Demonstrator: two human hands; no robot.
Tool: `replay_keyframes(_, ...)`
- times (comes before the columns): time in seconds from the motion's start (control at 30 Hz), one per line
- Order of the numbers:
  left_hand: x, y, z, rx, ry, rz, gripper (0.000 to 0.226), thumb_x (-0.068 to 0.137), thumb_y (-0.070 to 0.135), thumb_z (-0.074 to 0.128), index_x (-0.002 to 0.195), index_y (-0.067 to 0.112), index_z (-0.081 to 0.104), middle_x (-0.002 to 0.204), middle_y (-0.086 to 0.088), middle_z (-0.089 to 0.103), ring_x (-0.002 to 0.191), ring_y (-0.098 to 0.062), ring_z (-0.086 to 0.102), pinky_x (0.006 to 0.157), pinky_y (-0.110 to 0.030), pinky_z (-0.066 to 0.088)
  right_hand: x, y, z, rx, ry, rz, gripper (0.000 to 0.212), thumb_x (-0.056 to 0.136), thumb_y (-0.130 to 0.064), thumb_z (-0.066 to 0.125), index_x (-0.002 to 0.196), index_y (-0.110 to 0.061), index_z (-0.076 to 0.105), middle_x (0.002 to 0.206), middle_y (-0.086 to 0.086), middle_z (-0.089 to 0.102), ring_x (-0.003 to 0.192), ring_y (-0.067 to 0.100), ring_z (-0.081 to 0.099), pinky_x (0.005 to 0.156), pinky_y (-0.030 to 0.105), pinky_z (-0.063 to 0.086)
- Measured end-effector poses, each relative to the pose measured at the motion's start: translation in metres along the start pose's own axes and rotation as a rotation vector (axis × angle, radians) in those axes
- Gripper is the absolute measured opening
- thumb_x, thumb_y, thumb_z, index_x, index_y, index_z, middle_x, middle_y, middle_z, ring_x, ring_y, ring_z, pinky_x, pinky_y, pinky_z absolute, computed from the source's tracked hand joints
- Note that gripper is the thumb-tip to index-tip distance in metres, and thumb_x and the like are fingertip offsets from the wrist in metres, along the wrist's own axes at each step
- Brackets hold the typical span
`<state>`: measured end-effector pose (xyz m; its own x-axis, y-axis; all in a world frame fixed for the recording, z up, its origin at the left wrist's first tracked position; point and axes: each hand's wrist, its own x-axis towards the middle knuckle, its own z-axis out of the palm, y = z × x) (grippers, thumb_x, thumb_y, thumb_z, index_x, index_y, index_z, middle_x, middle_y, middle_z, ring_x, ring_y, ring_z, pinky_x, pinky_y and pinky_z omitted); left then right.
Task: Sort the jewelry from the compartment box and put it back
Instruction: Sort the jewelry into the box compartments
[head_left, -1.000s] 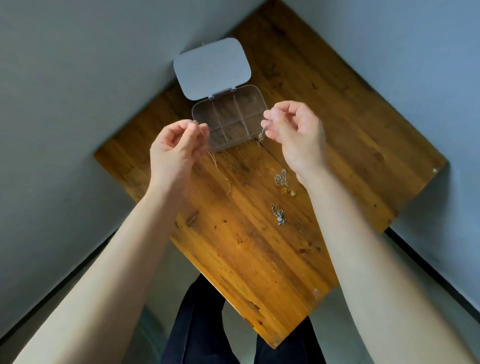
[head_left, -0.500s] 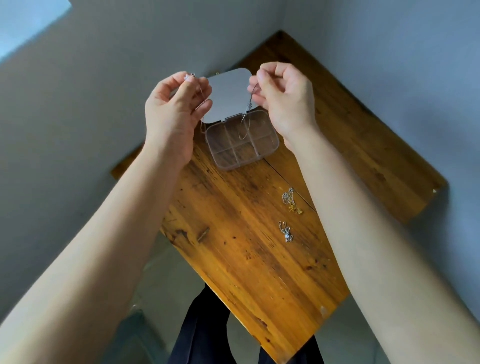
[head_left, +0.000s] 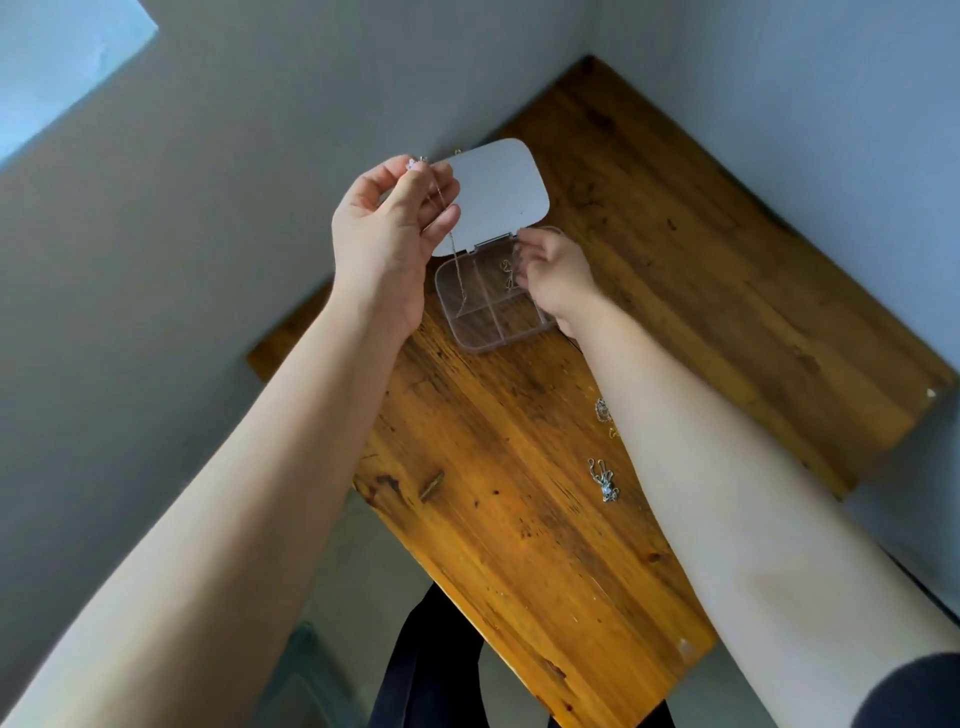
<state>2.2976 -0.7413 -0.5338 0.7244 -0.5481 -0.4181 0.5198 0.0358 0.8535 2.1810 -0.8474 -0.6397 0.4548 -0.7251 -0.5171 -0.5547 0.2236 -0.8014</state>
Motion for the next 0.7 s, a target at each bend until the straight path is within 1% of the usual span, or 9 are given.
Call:
replay_keyframes(0.1,0.001,0.0,0.004,0.003,-0.006,0.0,0.012,0.097,0.009,0.063,0.108,0.006,0.059,0.093,-0.011,0.075,0.093,-0.024,0.075,0.078,-0.032,0.058,-0.002,0.008,-0.001,-0.158,-0.071,-0.001,0.052,0.1,0.005,0.039,0.148,-0.015,0.046,0.148,0.003,0.052,0.137,0.019,0.048,0.113,0.033,0.041)
replay_keyframes(0.23,0.003,0.005,0.011,-0.032,-0.016,-0.007,0.008,0.097,0.009,0.061,0.104,0.005,0.06,0.092,-0.011,0.074,0.093,-0.026,0.074,0.083,-0.034,0.06,-0.008,0.021,-0.008,-0.433,-0.042,-0.137,0.041,0.104,-0.004,0.043,0.143,-0.014,0.052,0.145,0.005,0.056,0.13,0.022,0.055,0.103,0.028,0.044)
replay_keyframes(0.3,0.005,0.007,0.014,-0.046,-0.026,0.002,0.003,0.097,0.008,0.061,0.1,0.007,0.06,0.091,-0.012,0.074,0.094,-0.027,0.073,0.085,-0.036,0.06,-0.011,0.031,-0.01,-0.511,-0.028,-0.208,0.038,0.104,-0.008,0.044,0.141,-0.012,0.054,0.135,0.007,0.064,0.102,0.012,0.066,0.088,0.022,0.05)
replay_keyframes(0.33,0.007,0.005,0.015,-0.032,-0.019,0.008,0.002,0.097,0.009,0.061,0.099,0.008,0.06,0.091,-0.012,0.074,0.094,-0.027,0.073,0.086,-0.036,0.06,-0.014,0.036,-0.011,-0.55,-0.023,-0.239,0.037,0.104,-0.009,0.045,0.14,-0.012,0.055,0.128,0.008,0.068,0.084,0.007,0.065,0.075,0.017,0.049)
replay_keyframes(0.37,0.009,0.001,0.015,-0.004,-0.005,0.014,0.002,0.097,0.009,0.061,0.098,0.008,0.06,0.092,-0.012,0.074,0.095,-0.027,0.073,0.086,-0.036,0.06,-0.016,0.041,-0.012,-0.582,-0.019,-0.265,0.037,0.104,-0.012,0.045,0.139,-0.012,0.056,0.122,0.009,0.07,0.077,0.008,0.065,0.07,0.017,0.049)
replay_keyframes(0.47,0.025,-0.025,0.007,0.134,0.064,-0.003,0.002,0.095,0.011,0.061,0.096,0.011,0.06,0.091,-0.009,0.073,0.09,-0.023,0.073,0.084,-0.033,0.059,-0.022,0.053,-0.011,-0.711,-0.026,-0.259,0.037,0.104,-0.021,0.044,0.139,-0.014,0.056,0.129,0.011,0.065,0.108,0.028,0.068,0.088,0.036,0.057)
replay_keyframes(0.53,0.037,-0.049,-0.005,0.241,0.122,-0.074,0.004,0.095,0.012,0.062,0.099,0.012,0.061,0.093,-0.007,0.073,0.089,-0.02,0.073,0.083,-0.032,0.06,-0.027,0.061,-0.01,-0.813,0.005,-0.32,0.033,0.103,-0.023,0.048,0.13,-0.014,0.063,0.12,0.012,0.066,0.105,0.031,0.067,0.089,0.044,0.057)
replay_keyframes(0.6,0.045,-0.072,-0.016,0.389,0.165,-0.151,0.008,0.096,0.013,0.062,0.103,0.011,0.063,0.096,-0.007,0.074,0.092,-0.02,0.074,0.084,-0.034,0.061,-0.032,0.07,-0.009,-0.886,0.027,-0.413,0.029,0.101,-0.023,0.05,0.117,-0.011,0.07,0.108,0.011,0.068,0.102,0.032,0.066,0.1,0.048,0.05)
replay_keyframes(0.7,0.051,-0.097,-0.027,0.651,0.189,-0.185,0.01,0.092,0.015,0.066,0.102,0.013,0.067,0.095,-0.006,0.075,0.092,-0.023,0.073,0.085,-0.041,0.061,-0.035,0.081,-0.008,-0.985,0.042,-0.469,0.031,0.101,-0.022,0.048,0.116,-0.008,0.071,0.116,0.014,0.067,0.113,0.033,0.061,0.117,0.047,0.03)
